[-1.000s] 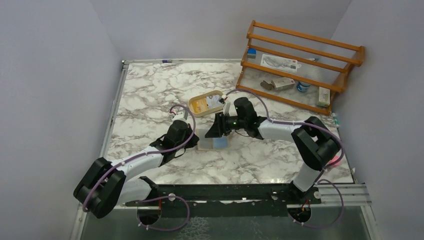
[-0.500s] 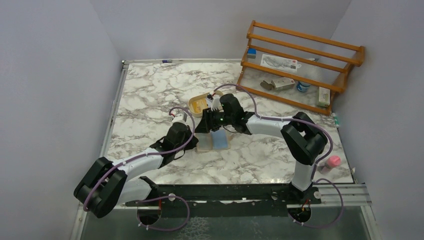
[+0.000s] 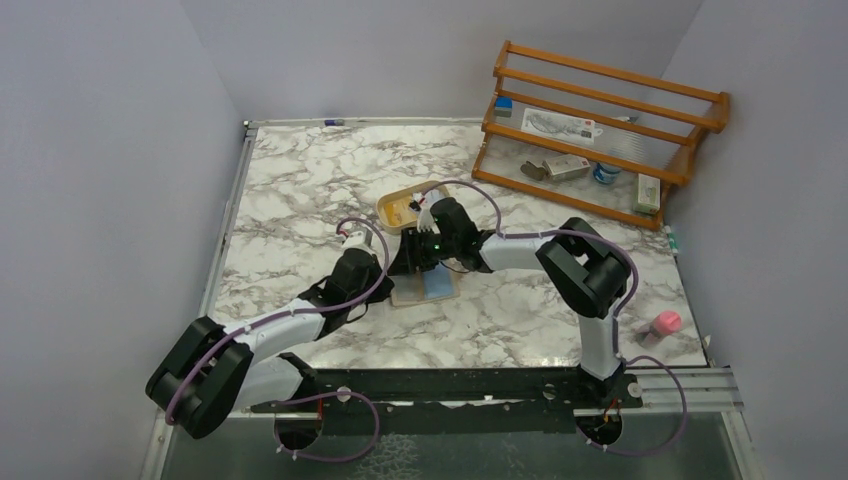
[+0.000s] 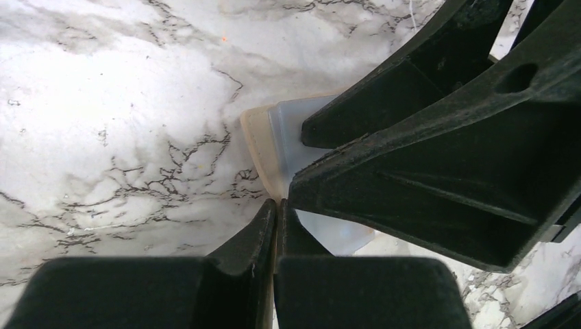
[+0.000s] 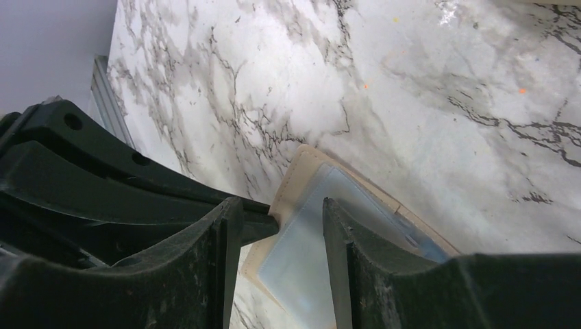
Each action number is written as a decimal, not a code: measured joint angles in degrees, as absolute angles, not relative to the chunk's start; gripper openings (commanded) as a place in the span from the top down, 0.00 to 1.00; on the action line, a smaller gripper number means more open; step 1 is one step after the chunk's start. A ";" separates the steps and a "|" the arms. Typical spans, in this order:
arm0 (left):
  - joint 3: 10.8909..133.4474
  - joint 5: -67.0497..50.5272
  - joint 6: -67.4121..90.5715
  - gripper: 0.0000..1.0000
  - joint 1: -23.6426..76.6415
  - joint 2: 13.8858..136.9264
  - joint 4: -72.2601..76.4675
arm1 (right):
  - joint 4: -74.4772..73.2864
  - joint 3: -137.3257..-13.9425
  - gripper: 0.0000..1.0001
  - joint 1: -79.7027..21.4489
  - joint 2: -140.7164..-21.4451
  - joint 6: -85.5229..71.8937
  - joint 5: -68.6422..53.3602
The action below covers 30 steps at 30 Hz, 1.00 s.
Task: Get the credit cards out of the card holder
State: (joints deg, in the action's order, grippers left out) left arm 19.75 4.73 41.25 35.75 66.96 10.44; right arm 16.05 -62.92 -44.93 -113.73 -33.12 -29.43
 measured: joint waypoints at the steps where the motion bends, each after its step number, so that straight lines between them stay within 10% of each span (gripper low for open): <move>1: 19.42 4.82 41.25 1.00 35.75 66.96 10.39 | 16.75 -62.92 0.48 -44.93 -114.04 -33.58 -29.78; 30: 18.52 5.17 41.28 1.00 35.86 66.04 10.35 | 23.51 -62.70 0.50 -45.58 -116.81 -38.72 -33.06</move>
State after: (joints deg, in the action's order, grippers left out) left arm 18.52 5.17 41.28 35.86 66.04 10.35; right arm 23.51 -62.70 -45.58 -116.81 -38.72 -33.06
